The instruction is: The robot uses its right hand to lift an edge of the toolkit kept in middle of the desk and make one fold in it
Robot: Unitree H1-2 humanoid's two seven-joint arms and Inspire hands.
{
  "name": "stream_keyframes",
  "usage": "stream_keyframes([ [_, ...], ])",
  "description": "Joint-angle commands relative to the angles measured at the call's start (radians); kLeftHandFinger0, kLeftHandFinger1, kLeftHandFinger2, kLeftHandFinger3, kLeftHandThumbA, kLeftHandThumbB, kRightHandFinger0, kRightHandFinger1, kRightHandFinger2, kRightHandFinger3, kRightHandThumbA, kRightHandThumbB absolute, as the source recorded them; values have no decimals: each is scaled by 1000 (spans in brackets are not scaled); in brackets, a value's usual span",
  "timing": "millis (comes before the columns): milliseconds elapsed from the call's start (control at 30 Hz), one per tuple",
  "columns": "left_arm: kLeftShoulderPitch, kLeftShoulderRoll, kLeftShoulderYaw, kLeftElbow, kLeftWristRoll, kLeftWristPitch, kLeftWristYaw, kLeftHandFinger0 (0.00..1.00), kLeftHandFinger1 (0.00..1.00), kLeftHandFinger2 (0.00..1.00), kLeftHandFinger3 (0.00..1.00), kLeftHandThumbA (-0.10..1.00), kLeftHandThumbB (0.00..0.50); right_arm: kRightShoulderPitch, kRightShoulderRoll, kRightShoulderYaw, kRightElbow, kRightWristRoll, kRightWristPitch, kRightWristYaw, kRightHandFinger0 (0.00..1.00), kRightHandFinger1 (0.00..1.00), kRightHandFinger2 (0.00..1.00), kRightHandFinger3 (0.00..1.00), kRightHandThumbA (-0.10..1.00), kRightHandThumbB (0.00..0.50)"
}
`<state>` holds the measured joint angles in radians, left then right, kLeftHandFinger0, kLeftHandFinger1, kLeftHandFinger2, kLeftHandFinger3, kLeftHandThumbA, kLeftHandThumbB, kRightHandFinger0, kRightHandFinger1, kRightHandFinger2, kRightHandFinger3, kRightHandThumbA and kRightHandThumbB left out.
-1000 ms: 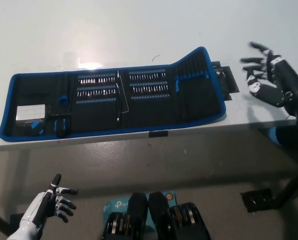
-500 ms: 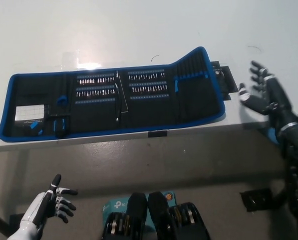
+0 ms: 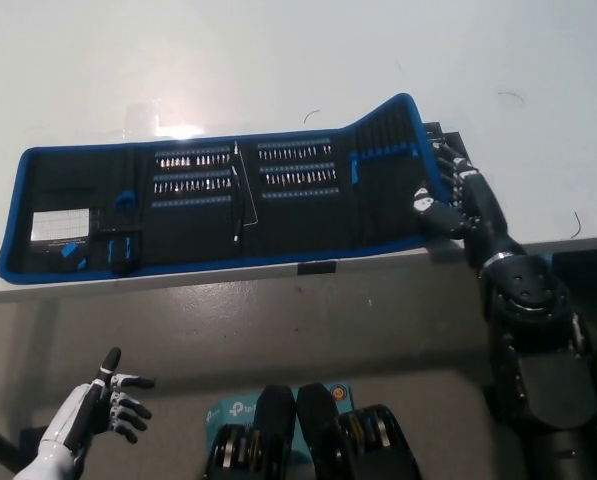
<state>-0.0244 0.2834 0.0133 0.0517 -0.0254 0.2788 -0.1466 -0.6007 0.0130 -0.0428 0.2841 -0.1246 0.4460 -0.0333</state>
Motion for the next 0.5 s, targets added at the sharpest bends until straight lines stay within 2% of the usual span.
stream_keyframes([
  [0,-10,14,11,-27,0,-29,-6,346,375,333,538,1000,500,-20,21,5,-17,-21,-30,-62,1000,1000,1000,1000,116,87],
  [133,-14,11,14,-32,-4,-17,-5,340,371,344,548,1000,500,3,38,9,-5,-23,-49,-80,1000,1000,1000,1000,98,85],
  [267,-12,14,15,-32,-13,-25,-15,335,370,350,556,1000,498,18,51,7,-1,-15,-64,-92,977,1000,1000,1000,106,115],
  [333,-28,16,13,-27,-10,-17,-15,337,373,364,559,1000,500,19,58,-5,11,-2,-83,-102,808,1000,1000,1000,86,124],
  [400,-29,17,13,-29,-10,-14,-16,331,370,363,558,1000,494,25,64,-11,12,5,-88,-104,726,903,1000,1000,61,114],
  [433,-29,18,11,-28,-8,-19,-16,324,369,359,556,1000,499,31,72,-24,14,25,-106,-102,630,763,853,1000,23,113],
  [467,-29,17,13,-26,-11,-26,-17,319,364,353,547,1000,500,33,74,-27,19,29,-118,-103,523,593,659,1000,2,109],
])
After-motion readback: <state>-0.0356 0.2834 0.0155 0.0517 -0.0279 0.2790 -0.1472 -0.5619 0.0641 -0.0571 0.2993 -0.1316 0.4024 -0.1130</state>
